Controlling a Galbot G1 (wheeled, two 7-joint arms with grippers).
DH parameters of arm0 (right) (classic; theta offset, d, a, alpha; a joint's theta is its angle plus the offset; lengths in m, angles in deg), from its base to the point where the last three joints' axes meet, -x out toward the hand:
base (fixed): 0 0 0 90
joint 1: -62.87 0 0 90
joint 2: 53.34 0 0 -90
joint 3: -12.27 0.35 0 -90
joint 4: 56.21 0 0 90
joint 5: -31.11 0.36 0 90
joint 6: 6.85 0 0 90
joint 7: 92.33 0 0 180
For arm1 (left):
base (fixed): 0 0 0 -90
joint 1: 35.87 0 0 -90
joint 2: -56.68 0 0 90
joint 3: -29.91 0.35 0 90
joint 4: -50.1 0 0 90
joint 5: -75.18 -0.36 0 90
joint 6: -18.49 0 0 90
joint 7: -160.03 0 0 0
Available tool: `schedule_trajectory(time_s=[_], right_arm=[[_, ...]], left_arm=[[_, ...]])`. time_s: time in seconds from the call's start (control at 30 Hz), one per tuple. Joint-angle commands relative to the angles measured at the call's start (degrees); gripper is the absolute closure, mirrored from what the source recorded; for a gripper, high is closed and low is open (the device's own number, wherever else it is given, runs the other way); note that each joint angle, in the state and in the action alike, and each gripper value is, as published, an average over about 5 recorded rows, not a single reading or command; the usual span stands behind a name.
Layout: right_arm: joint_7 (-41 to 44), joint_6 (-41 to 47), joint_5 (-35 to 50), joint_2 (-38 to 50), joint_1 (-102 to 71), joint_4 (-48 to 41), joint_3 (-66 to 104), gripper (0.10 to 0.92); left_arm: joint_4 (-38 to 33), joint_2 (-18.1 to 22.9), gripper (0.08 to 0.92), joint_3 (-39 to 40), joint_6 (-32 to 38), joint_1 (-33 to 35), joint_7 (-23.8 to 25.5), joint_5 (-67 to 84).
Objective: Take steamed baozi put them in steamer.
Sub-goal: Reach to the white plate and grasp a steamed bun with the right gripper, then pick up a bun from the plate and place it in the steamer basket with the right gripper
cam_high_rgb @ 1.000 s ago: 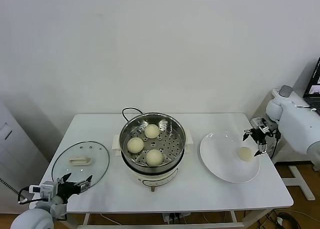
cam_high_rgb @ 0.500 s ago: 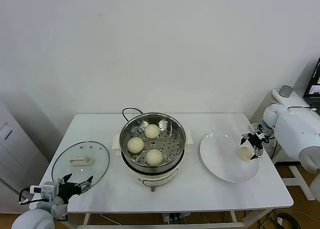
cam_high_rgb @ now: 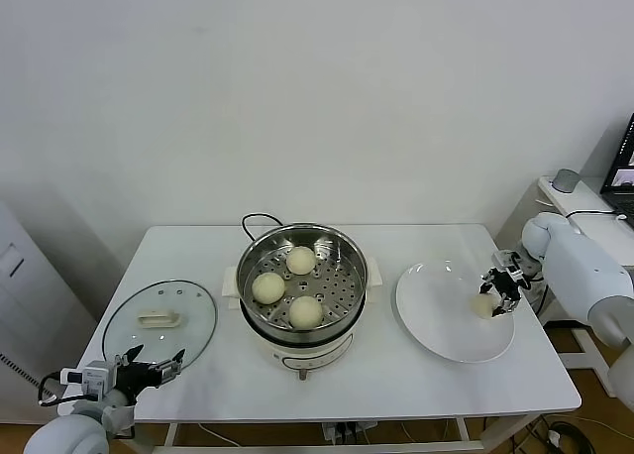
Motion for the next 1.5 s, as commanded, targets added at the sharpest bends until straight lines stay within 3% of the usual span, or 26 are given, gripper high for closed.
schedule_trajectory(time_s=[0.03,0.2,0.5,0.77,1.5], right_arm=[[0.51,0.46,0.86,0.28,0.03,1.25,-0.09,0.506],[2.54,3.08,8.21,3.3,3.42,7.43,-7.91,0.523],[6.19,18.47,33.32,13.12,26.41,29.92,-38.47,0.52],[3.61,28.75,48.44,12.53,43.09,41.97,-52.98,0.518],[-12.73,46.82,67.35,-2.09,48.04,51.99,-55.18,0.516]], left_arm=[[0.02,0.08,0.177,-0.05,-0.11,0.15,-0.07,-0.01],[-0.15,0.35,0.177,-0.33,-0.39,0.41,-0.29,-0.2],[-0.17,0.78,0.177,-0.26,-0.9,-0.12,-0.67,-0.36],[-0.6,0.55,0.177,-0.21,-1.22,-0.47,-0.9,-0.33],[-0.3,0.19,0.177,0.01,-1.09,-1.05,-0.97,-0.35]])
